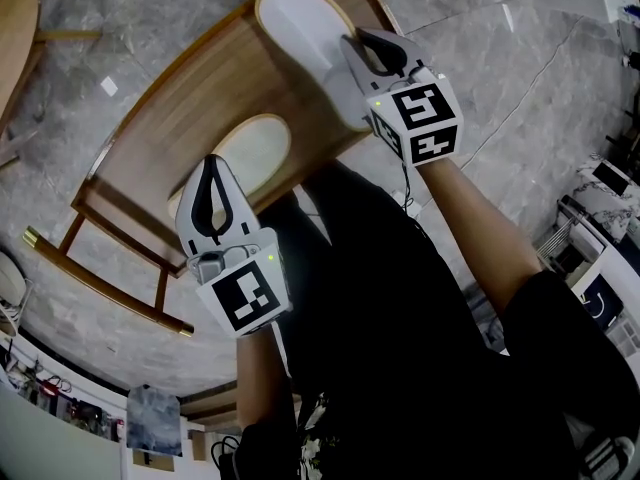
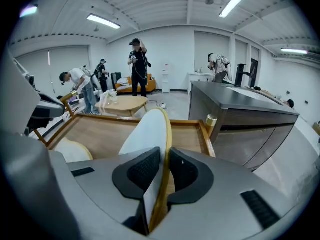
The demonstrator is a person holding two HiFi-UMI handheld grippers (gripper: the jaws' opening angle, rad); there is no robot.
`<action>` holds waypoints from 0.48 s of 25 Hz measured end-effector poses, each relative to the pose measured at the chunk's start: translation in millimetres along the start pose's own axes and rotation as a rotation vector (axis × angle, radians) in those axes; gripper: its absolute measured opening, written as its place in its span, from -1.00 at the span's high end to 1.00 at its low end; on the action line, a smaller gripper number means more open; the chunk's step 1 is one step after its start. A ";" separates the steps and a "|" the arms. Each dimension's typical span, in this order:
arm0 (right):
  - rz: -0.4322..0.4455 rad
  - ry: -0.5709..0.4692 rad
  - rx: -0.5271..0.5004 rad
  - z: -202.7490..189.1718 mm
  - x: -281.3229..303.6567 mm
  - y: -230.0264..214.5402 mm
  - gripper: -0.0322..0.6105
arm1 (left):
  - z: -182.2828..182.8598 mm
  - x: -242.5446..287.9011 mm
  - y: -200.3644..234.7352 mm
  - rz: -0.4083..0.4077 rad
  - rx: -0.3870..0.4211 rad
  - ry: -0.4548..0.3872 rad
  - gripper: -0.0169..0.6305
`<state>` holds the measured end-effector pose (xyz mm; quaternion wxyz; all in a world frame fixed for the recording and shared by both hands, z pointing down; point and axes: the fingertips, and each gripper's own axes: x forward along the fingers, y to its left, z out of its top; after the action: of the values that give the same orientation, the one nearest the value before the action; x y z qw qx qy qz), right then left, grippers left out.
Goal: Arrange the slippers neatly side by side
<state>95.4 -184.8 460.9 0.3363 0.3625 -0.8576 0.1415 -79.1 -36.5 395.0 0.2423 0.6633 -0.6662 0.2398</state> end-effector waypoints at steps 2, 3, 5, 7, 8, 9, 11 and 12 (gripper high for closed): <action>0.009 0.002 -0.001 -0.3 2.4 4.8 0.76 | -1.4 -0.6 -1.3 -0.001 -0.003 0.004 0.94; 0.015 0.006 -0.001 -0.5 3.5 7.2 0.76 | -1.8 -1.0 -1.7 0.000 -0.005 0.005 0.94; 0.027 0.016 -0.004 -2.4 5.4 12.4 0.76 | -2.9 -1.9 -1.9 0.002 -0.008 0.005 0.94; 0.032 0.025 -0.007 -4.3 7.4 17.6 0.76 | -3.9 -2.6 -1.4 0.005 -0.011 0.003 0.94; 0.031 0.027 -0.010 -4.3 8.3 20.2 0.76 | -4.4 -3.2 -1.1 0.008 -0.014 0.001 0.94; 0.030 0.027 -0.013 -3.8 8.9 23.0 0.75 | -5.2 -4.1 -1.0 0.010 -0.017 0.000 0.94; 0.024 0.027 -0.020 -2.9 9.3 28.6 0.75 | -8.2 -6.3 -1.1 0.013 -0.022 0.006 0.94; 0.018 0.026 -0.019 -2.8 9.3 30.6 0.75 | -9.8 -7.3 -1.1 0.015 -0.023 0.009 0.94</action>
<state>70.1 -167.1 469.4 0.3495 0.3497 -0.8577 0.1408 -77.9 -24.6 397.8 0.2513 0.6544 -0.6726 0.2370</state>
